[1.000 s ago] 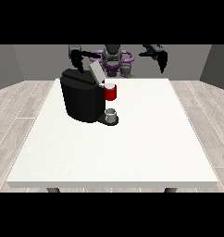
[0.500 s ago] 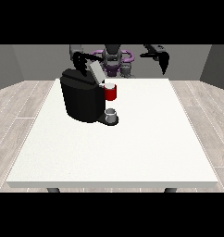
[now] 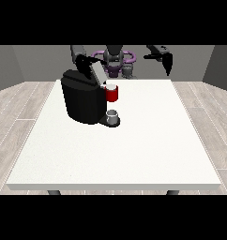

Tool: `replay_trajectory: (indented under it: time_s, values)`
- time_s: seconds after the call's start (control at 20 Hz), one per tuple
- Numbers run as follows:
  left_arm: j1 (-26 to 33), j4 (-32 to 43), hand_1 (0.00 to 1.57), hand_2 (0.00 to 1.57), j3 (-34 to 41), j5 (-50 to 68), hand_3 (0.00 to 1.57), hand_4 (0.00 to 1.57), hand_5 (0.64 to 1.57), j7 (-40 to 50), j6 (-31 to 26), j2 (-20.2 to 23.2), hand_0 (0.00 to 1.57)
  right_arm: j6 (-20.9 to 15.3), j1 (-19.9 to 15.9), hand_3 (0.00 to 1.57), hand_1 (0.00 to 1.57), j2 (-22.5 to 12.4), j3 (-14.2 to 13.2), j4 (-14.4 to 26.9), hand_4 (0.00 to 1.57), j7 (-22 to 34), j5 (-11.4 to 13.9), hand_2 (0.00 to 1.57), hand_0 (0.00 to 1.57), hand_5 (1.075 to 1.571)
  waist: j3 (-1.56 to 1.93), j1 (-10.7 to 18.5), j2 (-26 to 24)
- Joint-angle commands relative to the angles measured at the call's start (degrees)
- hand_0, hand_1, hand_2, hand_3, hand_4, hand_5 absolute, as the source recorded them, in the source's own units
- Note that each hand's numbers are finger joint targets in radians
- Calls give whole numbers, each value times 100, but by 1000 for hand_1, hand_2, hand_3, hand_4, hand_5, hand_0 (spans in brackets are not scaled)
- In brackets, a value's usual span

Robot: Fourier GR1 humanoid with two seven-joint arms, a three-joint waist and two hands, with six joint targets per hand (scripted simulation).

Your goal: Insert the coffee pod into the coffee machine and close the lid

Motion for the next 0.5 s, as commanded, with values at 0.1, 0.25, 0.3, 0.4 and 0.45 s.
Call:
replay_trajectory:
  time_s: [0.1, 0.25, 0.3, 0.4, 0.45]
  values:
    - [40, 169, 0, 0, 98, 65, 0, 0, 1571, -267, -202, 250, 0, 104, -547, 0, 0, -43, -10, 230, 0, 358, -5, 0, 0, 1571, 30, 76, 188]
    - [81, 351, 0, 0, 166, 88, 0, 24, 1571, -363, -15, 159, 0, 77, -562, 0, 0, 97, 102, 244, 77, 351, 74, 0, 0, 1571, 30, -33, 108]
    - [241, 100, 0, 0, -79, 12, 0, 131, 1571, -277, 54, -48, 0, 53, -536, 0, 0, 85, 60, 427, 182, 250, 106, 0, 0, 1571, 31, 82, 55]
    - [70, 433, 0, 0, 79, -85, 0, 158, 1571, -684, 130, 75, 0, -89, -780, 0, 0, 276, 237, 260, 154, 406, 218, 0, 0, 1571, 30, 2, 195]
    - [37, 526, 0, 0, 205, -32, 0, 192, 1571, -327, 199, 178, 0, -122, -357, 0, 0, 539, 566, 102, 214, 372, 385, 0, 0, 1571, 30, -200, -75]
